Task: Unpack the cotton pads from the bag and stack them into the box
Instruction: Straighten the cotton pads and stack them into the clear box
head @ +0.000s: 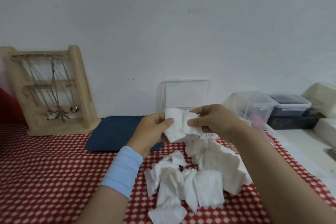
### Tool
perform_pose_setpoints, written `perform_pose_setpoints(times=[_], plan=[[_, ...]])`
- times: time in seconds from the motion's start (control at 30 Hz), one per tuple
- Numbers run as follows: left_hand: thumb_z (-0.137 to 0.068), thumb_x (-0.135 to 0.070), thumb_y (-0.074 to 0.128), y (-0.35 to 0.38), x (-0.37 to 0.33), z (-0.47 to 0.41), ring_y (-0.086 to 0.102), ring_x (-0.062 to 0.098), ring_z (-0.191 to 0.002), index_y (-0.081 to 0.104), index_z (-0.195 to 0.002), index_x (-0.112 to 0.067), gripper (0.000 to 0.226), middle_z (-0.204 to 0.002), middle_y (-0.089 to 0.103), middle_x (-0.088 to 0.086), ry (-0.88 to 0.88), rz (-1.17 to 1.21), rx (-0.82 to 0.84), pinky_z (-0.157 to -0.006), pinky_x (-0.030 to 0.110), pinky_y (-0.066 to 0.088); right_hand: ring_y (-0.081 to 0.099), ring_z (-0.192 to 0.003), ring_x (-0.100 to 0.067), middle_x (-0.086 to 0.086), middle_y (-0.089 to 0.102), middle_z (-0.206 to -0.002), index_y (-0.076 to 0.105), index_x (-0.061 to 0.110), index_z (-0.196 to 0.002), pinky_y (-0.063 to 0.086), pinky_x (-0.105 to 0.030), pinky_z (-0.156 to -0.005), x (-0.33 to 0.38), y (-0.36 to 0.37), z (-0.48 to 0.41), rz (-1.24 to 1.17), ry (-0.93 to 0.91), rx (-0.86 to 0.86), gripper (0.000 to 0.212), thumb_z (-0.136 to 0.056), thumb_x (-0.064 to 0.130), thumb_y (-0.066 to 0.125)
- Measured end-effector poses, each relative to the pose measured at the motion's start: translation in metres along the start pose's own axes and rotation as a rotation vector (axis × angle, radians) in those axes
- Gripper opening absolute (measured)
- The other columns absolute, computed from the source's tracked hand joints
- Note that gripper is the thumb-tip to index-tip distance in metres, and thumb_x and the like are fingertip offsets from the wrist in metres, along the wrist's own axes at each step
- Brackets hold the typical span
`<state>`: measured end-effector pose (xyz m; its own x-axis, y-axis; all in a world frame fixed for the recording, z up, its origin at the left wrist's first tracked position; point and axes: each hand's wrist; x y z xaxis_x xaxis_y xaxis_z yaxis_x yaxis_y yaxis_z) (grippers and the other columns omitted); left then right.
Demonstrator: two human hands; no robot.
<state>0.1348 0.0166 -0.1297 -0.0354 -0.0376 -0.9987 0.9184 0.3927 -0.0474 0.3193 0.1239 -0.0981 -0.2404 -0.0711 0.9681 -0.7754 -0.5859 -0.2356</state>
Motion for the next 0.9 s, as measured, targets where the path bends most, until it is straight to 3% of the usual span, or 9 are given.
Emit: perform_pose_setpoints(times=[0.07, 0.2, 0.33, 0.5, 0.6, 0.8, 0.9], plan=[[-0.097, -0.013, 0.066, 0.0, 0.0, 0.0, 0.076, 0.019, -0.089, 0.075, -0.101, -0.013, 0.009, -0.097, 0.08, 0.003, 0.017, -0.063, -0.035, -0.077, 0.039, 0.064, 0.055, -0.064, -0.014, -0.003, 0.068, -0.074, 0.08, 0.012, -0.089, 0.044, -0.028, -0.063, 0.003, -0.004, 0.001, -0.047, -0.02, 0.037, 0.019, -0.072, 0.005, 0.087], [-0.096, -0.019, 0.069, 0.007, 0.0, 0.002, 0.076, 0.024, -0.095, 0.075, -0.106, -0.01, 0.015, -0.102, 0.078, 0.007, -0.014, -0.108, 0.064, -0.082, 0.044, 0.064, 0.058, -0.071, -0.015, -0.008, 0.072, -0.084, 0.079, 0.011, -0.099, 0.043, -0.025, -0.062, 0.008, -0.001, 0.003, -0.2, -0.063, 0.16, 0.027, -0.073, 0.001, 0.082], [-0.101, -0.018, 0.061, 0.012, -0.004, 0.005, 0.076, 0.026, -0.09, 0.076, -0.106, -0.011, 0.017, -0.104, 0.078, 0.012, -0.071, 0.056, 0.093, -0.071, 0.037, 0.061, 0.059, -0.064, -0.011, -0.001, 0.072, -0.075, 0.079, 0.014, -0.095, 0.044, -0.025, -0.062, 0.005, 0.006, 0.003, 0.001, -0.059, 0.032, 0.024, -0.076, 0.0, 0.083], [-0.099, -0.016, 0.063, 0.01, -0.001, 0.005, 0.076, 0.028, -0.095, 0.077, -0.106, -0.01, 0.017, -0.105, 0.078, 0.012, -0.082, 0.03, 0.058, -0.071, 0.035, 0.062, 0.051, -0.052, -0.004, 0.014, 0.054, -0.053, 0.077, 0.02, -0.09, 0.043, -0.022, -0.058, 0.012, 0.003, 0.006, 0.05, -0.125, -0.005, 0.017, -0.078, 0.01, 0.085], [-0.101, -0.015, 0.06, 0.012, -0.004, 0.007, 0.077, 0.026, -0.093, 0.078, -0.109, -0.011, 0.02, -0.103, 0.079, 0.009, -0.068, 0.045, 0.118, -0.071, 0.034, 0.061, 0.053, -0.051, -0.005, 0.009, 0.064, -0.067, 0.079, 0.019, -0.09, 0.042, -0.018, -0.053, 0.016, 0.01, 0.01, 0.106, -0.158, 0.048, 0.018, -0.077, 0.009, 0.086], [-0.101, -0.013, 0.058, 0.014, -0.007, 0.011, 0.076, 0.026, -0.087, 0.08, -0.102, -0.011, 0.022, -0.1, 0.079, 0.012, -0.056, 0.076, 0.144, -0.067, 0.032, 0.06, 0.054, -0.046, 0.003, 0.01, 0.066, -0.072, 0.075, 0.02, -0.092, 0.039, -0.008, -0.046, 0.013, 0.015, 0.007, 0.205, -0.198, -0.101, 0.026, -0.073, 0.01, 0.089], [-0.101, -0.013, 0.057, 0.014, -0.009, 0.012, 0.076, 0.022, -0.084, 0.08, -0.101, -0.011, 0.022, -0.099, 0.079, 0.011, -0.058, 0.086, 0.149, -0.064, 0.03, 0.058, 0.055, -0.05, 0.004, 0.01, 0.07, -0.086, 0.076, 0.025, -0.101, 0.039, -0.007, -0.048, 0.01, 0.014, 0.005, 0.202, -0.203, -0.12, 0.033, -0.073, 0.015, 0.09]])
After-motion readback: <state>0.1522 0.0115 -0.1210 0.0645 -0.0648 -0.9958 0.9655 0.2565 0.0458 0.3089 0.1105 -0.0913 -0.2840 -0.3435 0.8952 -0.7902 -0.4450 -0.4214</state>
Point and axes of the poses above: each hand's wrist, its own z-axis away from the middle knuckle, its own y-axis out of the palm, x = y × z
